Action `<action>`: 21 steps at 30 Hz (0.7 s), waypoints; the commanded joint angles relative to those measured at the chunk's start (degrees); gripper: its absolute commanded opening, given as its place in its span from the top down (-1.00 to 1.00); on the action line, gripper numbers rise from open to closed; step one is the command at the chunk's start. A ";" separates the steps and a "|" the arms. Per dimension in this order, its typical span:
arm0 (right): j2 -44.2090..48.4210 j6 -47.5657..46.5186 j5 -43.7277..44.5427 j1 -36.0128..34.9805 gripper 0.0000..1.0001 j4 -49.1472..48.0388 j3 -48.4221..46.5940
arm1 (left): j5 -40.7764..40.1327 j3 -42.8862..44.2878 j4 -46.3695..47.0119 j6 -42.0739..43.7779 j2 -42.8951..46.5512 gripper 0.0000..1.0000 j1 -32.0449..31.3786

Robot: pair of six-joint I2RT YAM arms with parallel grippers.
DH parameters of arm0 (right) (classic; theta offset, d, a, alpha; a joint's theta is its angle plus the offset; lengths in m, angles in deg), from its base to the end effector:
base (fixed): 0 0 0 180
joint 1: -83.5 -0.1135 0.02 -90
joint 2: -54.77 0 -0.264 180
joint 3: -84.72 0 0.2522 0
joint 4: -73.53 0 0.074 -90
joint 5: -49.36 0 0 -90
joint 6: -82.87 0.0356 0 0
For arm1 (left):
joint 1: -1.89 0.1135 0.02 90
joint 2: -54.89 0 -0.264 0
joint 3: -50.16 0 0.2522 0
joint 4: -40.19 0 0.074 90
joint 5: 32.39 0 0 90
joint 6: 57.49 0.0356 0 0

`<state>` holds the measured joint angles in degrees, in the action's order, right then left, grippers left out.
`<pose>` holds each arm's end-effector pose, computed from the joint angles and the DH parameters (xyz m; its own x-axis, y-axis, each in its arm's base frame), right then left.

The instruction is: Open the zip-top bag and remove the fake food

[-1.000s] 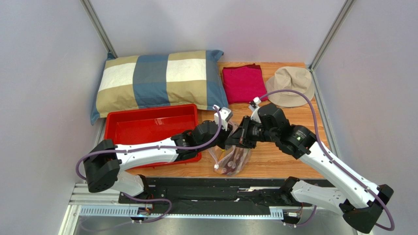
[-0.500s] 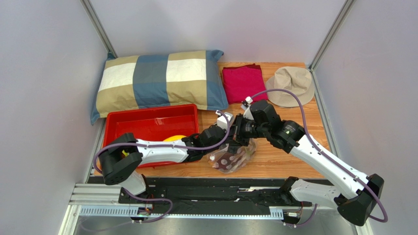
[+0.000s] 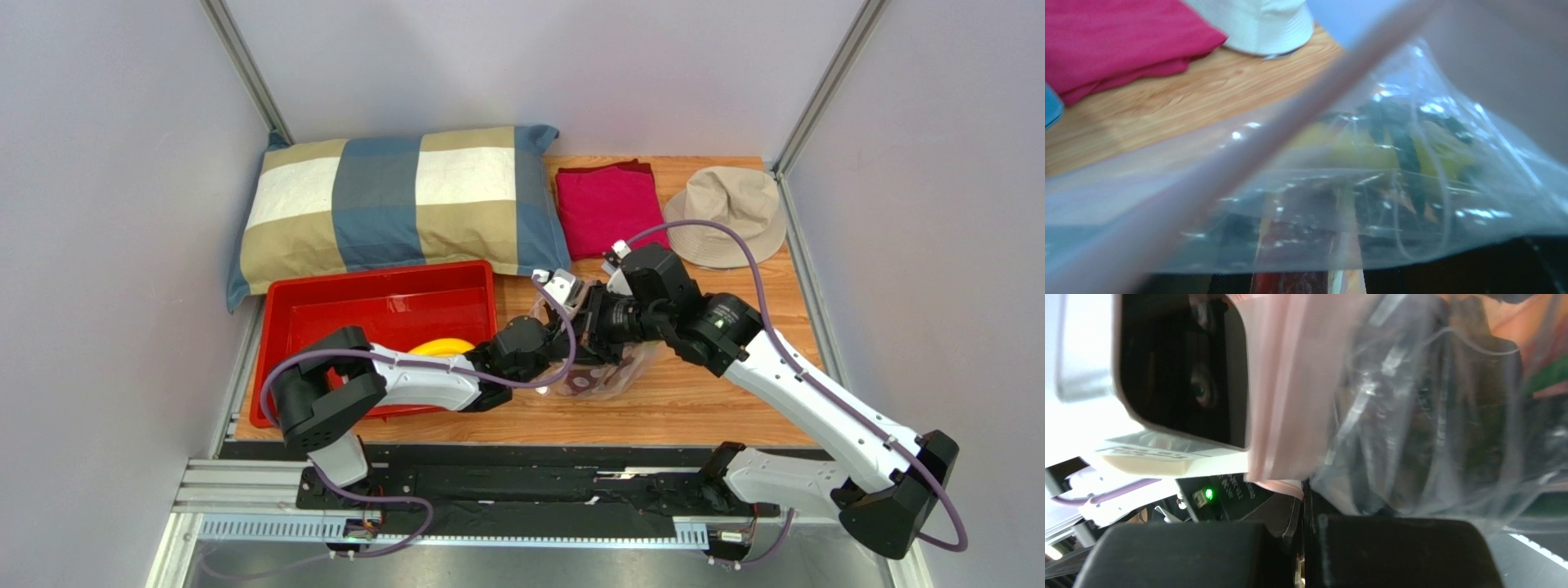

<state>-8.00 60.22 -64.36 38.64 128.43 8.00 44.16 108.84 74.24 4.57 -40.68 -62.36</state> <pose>0.1490 0.1685 0.3392 -0.9736 0.2231 -0.0475 0.0971 0.5940 0.7986 0.1620 -0.3169 0.2195 -0.3822 -0.2566 -0.8878 0.6746 0.5790 -0.4578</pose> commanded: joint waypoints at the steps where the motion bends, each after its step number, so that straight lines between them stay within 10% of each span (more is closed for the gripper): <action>1: 2.11 1.47 -2.39 0.82 1.00 -3.09 -7.79 | 6.50 -2.29 10.03 0.09 2.31 -0.13 -0.62; 11: 8.27 7.70 -3.07 3.82 1.00 -9.32 4.76 | 7.39 -4.76 -2.81 -1.50 8.91 -0.44 -0.62; 21: 7.39 10.78 -2.91 1.80 1.00 -13.37 5.66 | 3.09 -3.97 7.71 -0.45 2.06 -0.36 -0.62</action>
<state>-0.30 68.62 -66.46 42.01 120.35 15.73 49.69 103.42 72.73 3.13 -36.82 -62.64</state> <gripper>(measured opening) 0.007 0.713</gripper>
